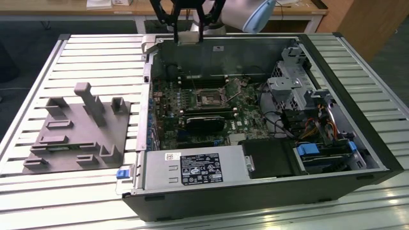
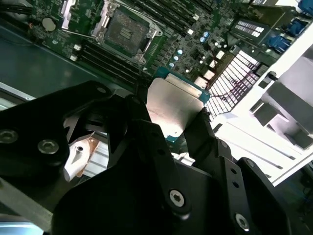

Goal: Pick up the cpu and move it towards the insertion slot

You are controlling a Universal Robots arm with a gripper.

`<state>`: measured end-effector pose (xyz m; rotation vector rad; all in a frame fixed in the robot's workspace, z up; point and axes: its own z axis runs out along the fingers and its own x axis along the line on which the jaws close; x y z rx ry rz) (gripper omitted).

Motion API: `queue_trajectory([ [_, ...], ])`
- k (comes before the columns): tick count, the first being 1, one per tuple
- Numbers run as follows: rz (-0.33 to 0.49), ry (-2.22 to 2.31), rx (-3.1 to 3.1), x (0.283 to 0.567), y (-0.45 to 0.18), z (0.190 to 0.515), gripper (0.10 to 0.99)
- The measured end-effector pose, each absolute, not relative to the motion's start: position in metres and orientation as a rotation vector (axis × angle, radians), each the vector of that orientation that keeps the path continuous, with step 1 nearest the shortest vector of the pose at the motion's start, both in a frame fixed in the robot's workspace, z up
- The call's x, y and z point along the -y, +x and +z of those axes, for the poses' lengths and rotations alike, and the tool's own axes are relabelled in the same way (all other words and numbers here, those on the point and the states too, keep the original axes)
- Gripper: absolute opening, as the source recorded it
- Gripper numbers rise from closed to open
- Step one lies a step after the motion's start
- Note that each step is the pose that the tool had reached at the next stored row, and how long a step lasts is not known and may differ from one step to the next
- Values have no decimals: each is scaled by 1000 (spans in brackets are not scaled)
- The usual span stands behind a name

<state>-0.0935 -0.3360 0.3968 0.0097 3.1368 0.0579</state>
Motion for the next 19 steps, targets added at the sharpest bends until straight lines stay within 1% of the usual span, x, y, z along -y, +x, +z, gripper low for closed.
queue_trajectory([
  [19, 58, 10, -3137, 332, -58, 397, 545],
])
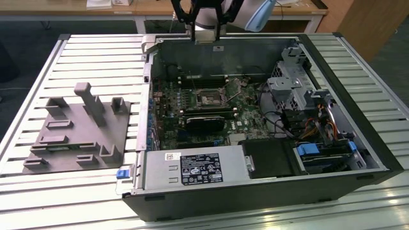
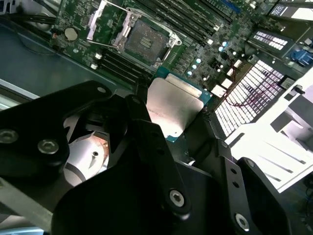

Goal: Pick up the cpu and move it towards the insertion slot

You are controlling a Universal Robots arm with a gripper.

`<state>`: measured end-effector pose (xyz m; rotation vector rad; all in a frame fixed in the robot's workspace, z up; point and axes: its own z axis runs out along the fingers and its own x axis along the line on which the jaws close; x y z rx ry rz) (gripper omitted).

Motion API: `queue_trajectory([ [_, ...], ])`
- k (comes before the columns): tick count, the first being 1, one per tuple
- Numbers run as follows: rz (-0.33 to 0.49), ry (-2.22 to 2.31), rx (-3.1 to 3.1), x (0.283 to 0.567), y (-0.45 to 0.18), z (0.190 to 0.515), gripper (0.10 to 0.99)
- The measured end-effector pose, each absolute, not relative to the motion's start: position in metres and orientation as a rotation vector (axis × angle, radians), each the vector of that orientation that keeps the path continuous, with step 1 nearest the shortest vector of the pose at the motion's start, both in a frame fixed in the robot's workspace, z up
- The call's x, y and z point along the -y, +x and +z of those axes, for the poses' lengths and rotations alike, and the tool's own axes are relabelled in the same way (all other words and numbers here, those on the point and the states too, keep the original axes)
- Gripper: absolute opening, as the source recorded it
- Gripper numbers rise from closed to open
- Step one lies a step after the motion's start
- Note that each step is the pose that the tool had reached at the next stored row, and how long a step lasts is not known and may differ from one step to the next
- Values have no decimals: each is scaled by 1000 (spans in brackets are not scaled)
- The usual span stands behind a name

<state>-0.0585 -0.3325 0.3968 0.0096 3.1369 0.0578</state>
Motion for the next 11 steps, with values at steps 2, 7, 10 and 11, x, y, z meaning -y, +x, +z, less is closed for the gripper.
queue_trajectory([
  [2, 58, 10, -3137, 333, -56, 397, 545],
  [7, 58, 10, -3137, 332, -48, 397, 545],
  [10, 58, 10, -3137, 333, -44, 397, 545],
  [11, 58, 10, -3137, 332, -42, 397, 545],
])
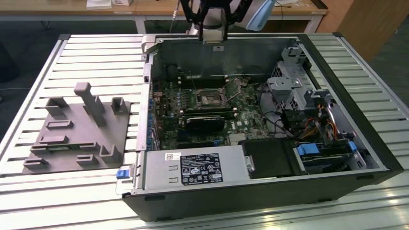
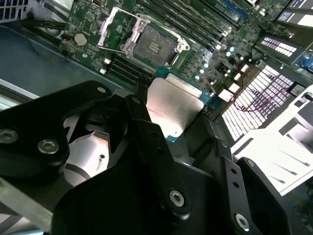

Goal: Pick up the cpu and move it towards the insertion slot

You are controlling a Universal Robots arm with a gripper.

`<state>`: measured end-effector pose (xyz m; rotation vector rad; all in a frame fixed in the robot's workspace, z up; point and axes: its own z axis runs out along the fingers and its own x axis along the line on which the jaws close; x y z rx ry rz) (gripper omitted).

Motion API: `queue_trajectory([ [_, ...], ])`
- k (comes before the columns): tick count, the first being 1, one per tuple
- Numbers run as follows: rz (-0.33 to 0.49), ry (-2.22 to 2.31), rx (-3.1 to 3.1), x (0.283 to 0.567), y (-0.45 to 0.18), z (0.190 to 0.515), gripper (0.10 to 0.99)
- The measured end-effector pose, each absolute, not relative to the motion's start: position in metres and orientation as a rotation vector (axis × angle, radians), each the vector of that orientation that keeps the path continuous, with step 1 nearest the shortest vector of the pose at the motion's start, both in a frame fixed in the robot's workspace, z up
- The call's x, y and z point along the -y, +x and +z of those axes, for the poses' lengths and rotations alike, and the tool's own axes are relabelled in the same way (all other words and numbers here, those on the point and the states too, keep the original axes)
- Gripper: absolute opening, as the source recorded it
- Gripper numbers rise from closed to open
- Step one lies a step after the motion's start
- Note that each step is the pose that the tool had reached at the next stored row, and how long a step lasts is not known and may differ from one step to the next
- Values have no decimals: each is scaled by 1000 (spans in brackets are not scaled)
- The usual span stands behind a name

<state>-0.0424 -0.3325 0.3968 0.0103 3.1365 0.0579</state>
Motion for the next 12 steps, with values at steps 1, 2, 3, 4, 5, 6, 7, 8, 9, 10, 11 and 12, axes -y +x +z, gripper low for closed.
queue_trajectory([
  [1, 58, 10, -3136, 332, -41, 397, 545],
  [2, 58, 10, -3136, 332, -40, 397, 545],
  [3, 58, 10, -3136, 332, -39, 397, 545],
  [4, 58, 10, -3136, 332, -38, 397, 545],
  [5, 58, 10, -3136, 332, -37, 397, 545],
  [6, 58, 11, -3136, 332, -36, 397, 545],
  [7, 58, 11, -3136, 333, -36, 397, 545],
  [8, 58, 11, -3136, 332, -35, 397, 545],
  [9, 58, 11, -3136, 332, -35, 397, 545],
  [10, 58, 11, -3136, 332, -35, 397, 545],
  [11, 58, 11, -3136, 332, -35, 397, 545],
  [12, 58, 10, -3136, 332, -35, 397, 545],
])
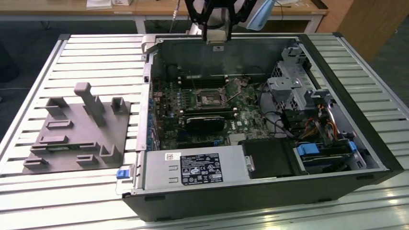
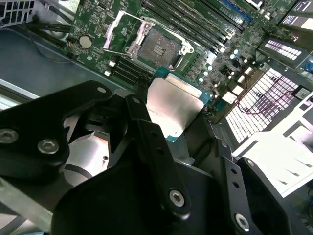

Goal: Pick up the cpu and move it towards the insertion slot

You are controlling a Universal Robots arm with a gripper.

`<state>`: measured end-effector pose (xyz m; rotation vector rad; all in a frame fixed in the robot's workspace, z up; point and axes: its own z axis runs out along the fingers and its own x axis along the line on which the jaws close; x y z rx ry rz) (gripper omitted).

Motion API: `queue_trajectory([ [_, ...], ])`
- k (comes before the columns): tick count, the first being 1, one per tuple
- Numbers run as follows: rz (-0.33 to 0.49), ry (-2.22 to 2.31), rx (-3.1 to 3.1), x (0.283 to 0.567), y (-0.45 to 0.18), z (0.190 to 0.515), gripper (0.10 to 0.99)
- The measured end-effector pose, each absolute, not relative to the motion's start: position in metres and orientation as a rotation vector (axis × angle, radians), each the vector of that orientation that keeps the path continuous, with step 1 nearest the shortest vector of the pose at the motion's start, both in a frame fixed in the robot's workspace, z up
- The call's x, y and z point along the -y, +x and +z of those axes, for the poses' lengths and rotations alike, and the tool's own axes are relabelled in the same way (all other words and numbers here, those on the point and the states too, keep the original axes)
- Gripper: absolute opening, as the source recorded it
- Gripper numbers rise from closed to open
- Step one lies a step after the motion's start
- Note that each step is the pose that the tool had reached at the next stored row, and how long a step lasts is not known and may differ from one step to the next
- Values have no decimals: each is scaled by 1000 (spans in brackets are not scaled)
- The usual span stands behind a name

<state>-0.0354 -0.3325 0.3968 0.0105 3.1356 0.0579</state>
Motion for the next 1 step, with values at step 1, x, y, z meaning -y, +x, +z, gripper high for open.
queue_trajectory([
  [1, 58, 11, -3136, 332, -35, 397, 545],
])
